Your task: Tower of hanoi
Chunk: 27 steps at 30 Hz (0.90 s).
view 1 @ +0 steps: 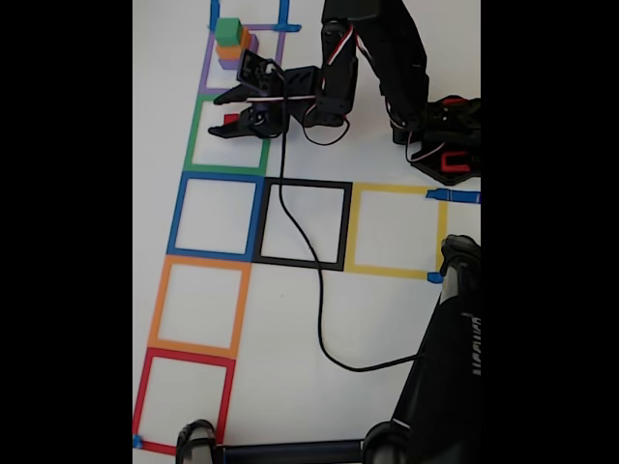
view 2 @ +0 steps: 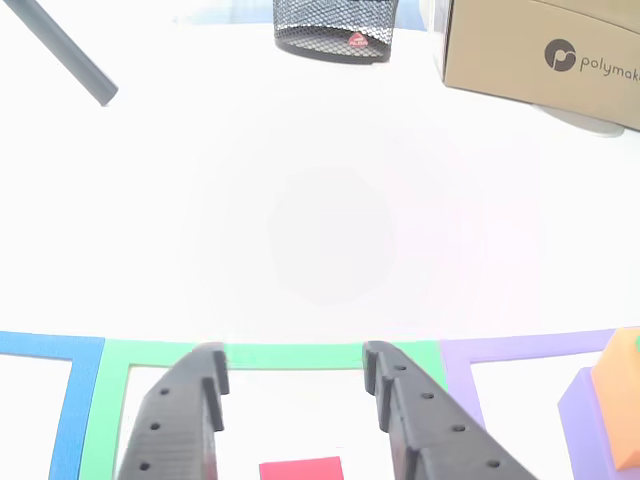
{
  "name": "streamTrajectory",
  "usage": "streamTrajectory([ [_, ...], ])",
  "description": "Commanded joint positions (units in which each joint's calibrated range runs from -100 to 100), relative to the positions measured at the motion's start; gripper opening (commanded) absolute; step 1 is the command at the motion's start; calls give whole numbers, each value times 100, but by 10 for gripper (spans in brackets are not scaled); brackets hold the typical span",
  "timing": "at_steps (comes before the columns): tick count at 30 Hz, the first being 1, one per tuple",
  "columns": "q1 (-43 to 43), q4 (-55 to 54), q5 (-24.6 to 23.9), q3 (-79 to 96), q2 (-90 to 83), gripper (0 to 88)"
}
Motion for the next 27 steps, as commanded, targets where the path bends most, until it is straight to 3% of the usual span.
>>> streamTrajectory([
  [1, 225, 1008, 72, 95, -1348, 41],
  [6, 541, 2992, 72, 213, -2946, 13],
  [16, 1797, 9016, 72, -850, -6782, 12],
  [27, 3360, 12855, 72, -4832, -6685, 12],
])
